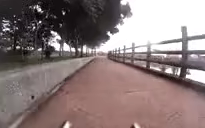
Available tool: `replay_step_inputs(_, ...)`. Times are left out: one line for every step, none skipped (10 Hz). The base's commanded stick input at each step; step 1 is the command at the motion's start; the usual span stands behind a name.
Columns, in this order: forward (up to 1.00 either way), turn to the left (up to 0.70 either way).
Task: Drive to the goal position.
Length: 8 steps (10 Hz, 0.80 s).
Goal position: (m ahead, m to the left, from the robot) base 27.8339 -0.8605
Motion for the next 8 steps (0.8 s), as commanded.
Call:
replay_step_inputs(0.70, 0.00)
replay_step_inputs(0.70, 0.00)
replay_step_inputs(0.70, 0.00)
replay_step_inputs(0.70, 0.00)
replay_step_inputs(0.70, 0.00)
replay_step_inputs(0.70, 0.00)
replay_step_inputs(0.70, 0.00)
replay_step_inputs(0.70, 0.00)
